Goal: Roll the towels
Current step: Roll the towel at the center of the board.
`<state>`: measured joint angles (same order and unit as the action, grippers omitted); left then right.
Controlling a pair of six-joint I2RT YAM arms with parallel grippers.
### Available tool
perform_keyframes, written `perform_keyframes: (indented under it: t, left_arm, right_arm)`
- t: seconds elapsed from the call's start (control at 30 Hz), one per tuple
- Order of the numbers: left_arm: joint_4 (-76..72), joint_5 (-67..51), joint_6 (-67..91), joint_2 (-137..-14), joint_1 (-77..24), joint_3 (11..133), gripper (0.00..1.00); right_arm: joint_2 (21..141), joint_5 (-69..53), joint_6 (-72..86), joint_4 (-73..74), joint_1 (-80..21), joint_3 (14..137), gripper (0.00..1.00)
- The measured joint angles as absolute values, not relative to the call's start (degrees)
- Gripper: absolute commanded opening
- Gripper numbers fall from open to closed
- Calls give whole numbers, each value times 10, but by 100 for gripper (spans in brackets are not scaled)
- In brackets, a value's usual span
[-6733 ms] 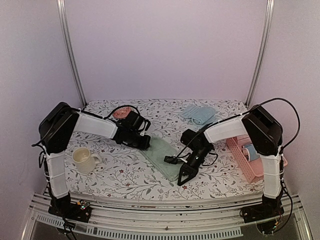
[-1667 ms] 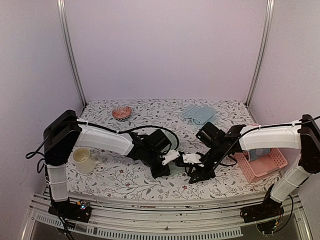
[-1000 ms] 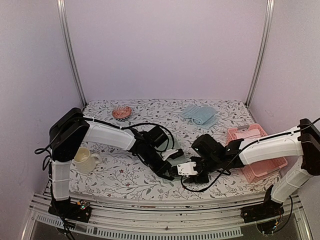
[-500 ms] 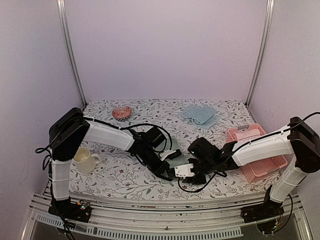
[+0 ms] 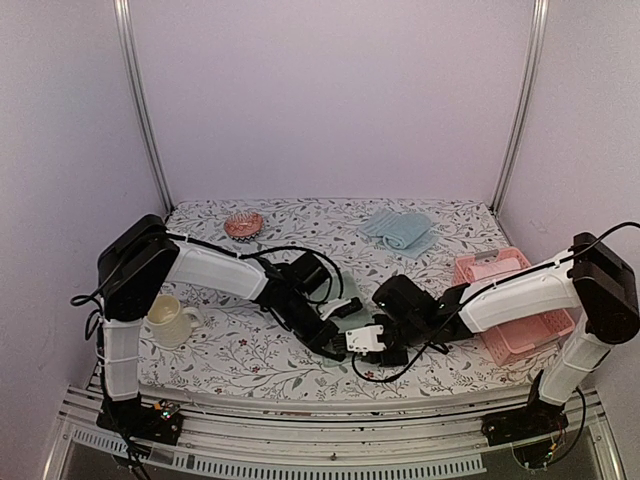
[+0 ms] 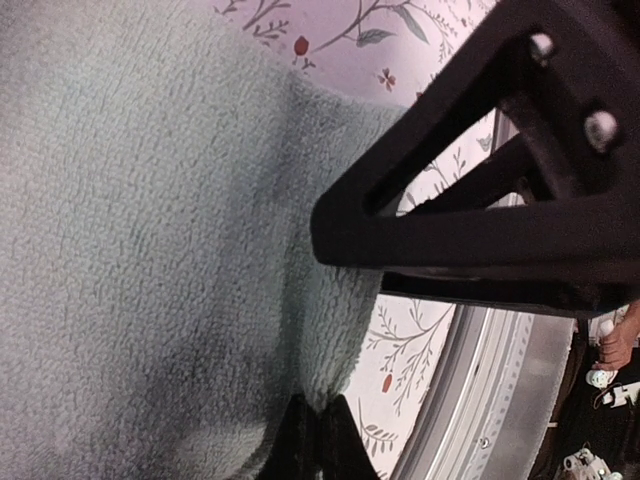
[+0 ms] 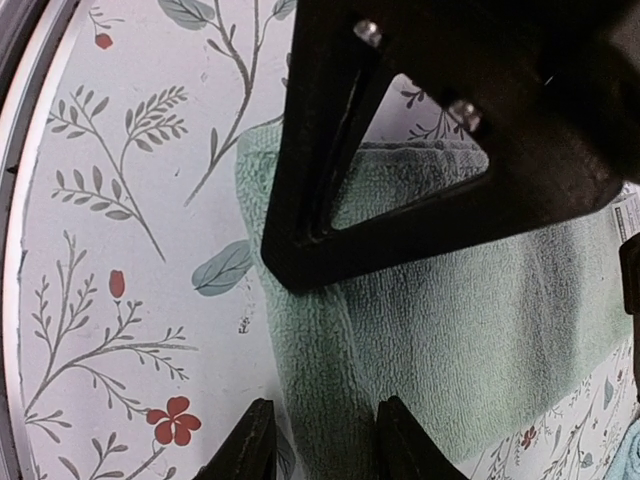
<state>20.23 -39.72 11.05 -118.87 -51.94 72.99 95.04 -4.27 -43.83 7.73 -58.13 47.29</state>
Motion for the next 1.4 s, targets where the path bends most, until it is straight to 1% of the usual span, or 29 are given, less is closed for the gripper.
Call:
perform_keyframes:
  t: [0.13, 0.17, 0.23, 0.4, 0.57, 0.9, 1.17, 1.3, 1.4]
  left_arm:
    - [199, -400, 111, -1189, -517, 726, 0]
    - [199, -401, 111, -1189, -516, 724, 0]
    - [195, -403, 112, -1188, -513, 721, 0]
    - [182, -417, 121, -1174, -499, 701, 0]
    - [168, -434, 130, -1152, -472, 684, 0]
    - [140, -454, 153, -1159, -463, 672, 0]
    - [99, -494, 169, -1180, -446, 649, 0]
    - [65, -508, 190, -1180, -430, 628, 6]
    - [41, -505, 204, -1174, -418, 604, 7]
  right_arm:
    - [973, -35, -442, 76, -581, 474, 9]
    - [973, -35, -446, 76, -581, 475, 6]
    - [973, -41, -444, 83, -581, 478, 4]
    - [981, -109, -444, 147, -557, 526, 3]
    - [1026, -200, -444, 225, -517, 602, 3]
    - [1124, -334, -444, 331, -458, 685, 3]
    - [1195, -426, -448, 404, -423, 750, 3]
    - [1222, -453, -448, 426, -417, 777, 3]
    - [1249, -471, -446, 460, -414, 811, 3]
